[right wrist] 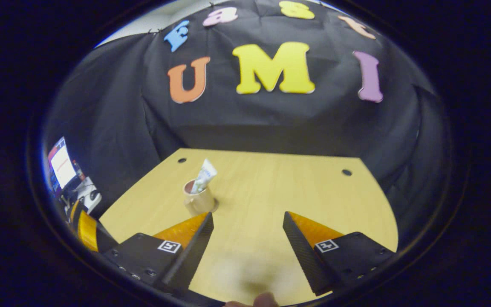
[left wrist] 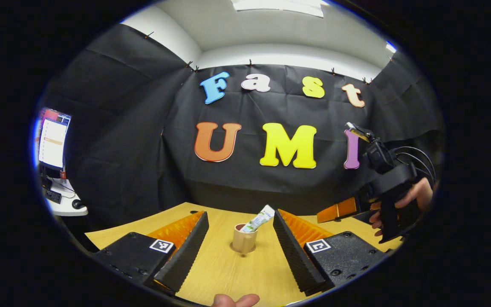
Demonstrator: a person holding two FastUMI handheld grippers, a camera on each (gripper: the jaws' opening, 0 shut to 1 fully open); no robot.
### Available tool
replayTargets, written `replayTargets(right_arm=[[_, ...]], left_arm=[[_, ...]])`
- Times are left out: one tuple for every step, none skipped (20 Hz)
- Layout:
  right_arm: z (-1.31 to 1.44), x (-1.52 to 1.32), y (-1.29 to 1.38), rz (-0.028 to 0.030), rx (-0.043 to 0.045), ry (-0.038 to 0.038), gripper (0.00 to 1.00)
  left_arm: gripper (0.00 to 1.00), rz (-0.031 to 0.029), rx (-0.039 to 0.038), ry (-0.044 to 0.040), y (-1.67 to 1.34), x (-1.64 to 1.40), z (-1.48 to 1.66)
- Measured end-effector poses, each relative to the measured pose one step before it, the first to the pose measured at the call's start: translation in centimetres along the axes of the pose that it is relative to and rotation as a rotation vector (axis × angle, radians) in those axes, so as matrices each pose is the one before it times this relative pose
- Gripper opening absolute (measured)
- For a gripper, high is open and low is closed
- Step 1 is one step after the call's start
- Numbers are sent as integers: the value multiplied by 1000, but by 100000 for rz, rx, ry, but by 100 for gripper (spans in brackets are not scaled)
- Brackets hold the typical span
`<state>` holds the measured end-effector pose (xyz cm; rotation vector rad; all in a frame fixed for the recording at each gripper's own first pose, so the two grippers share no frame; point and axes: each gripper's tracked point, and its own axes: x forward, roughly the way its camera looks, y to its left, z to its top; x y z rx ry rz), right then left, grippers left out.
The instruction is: Put the toothbrush and toothpaste on the desktop into the cup, then pick up the cup and place it on the coaster on the desktop.
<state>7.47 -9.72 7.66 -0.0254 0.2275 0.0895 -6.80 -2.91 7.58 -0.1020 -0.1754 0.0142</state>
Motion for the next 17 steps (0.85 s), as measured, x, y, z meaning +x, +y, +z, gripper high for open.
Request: replayTargets(right_arm=[[593, -1450, -1606, -2819, 551, -7892, 97], [341, -1375, -949, -1543, 2044, -7030, 97], [448, -1246, -683, -341, 2203, -7085, 97], [269, -1146, -530, -1060, 2081, -7159, 97], [341, -1073, -561, -1220, 776, -7651, 97], [374, -1150, -323, -1265, -272, -6697, 96], [358, -1207, -240, -811, -541, -5037, 100], [525, -1154, -164, -348, -734, -3985, 100], [264, -732, 204, -415, -790, -2939, 97], [-506, 134, 137, -728, -836, -1138, 97], [-313, 44, 133, -1029, -815, -562, 96], [-236, 376, 146, -1391, -773, -359, 96], [-197, 291, 320, -961, -463, -224, 96], [-119, 39, 12, -886, 77, -205, 96], [-145, 124, 70, -569, 152, 124, 96], [-146, 23, -234, -237, 64, 105, 97], [-20, 28, 36, -247, -467, -227, 97]], left_arm=[[96, -1754, -1414, -846, -1280, 119, 412], [96, -1574, -653, -292, -1080, 215, 216], [96, -1130, 247, 277, -978, 192, 43], [96, -694, 435, 277, -686, -180, -29], [97, -582, 220, 384, -815, -103, -154], [96, 120, 31, 29, -522, 72, -129], [96, 199, 397, 59, -401, -29, -223], [96, 723, 966, -4, -198, 52, -232], [96, 1161, 1477, -70, -85, 170, -339], [96, 1043, 1178, 227, -244, 114, -380], [97, 522, 598, 233, -356, 51, -408], [97, -12, 196, 64, -444, 120, -460], [97, -166, 455, -75, -440, 45, -310], [97, 156, 1595, -887, -304, 72, -48], [97, -24, 1971, -1110, -281, 51, 33], [97, -813, 1691, -1517, -537, 99, 55], [96, -1221, 1247, -1014, -507, 43, 118]])
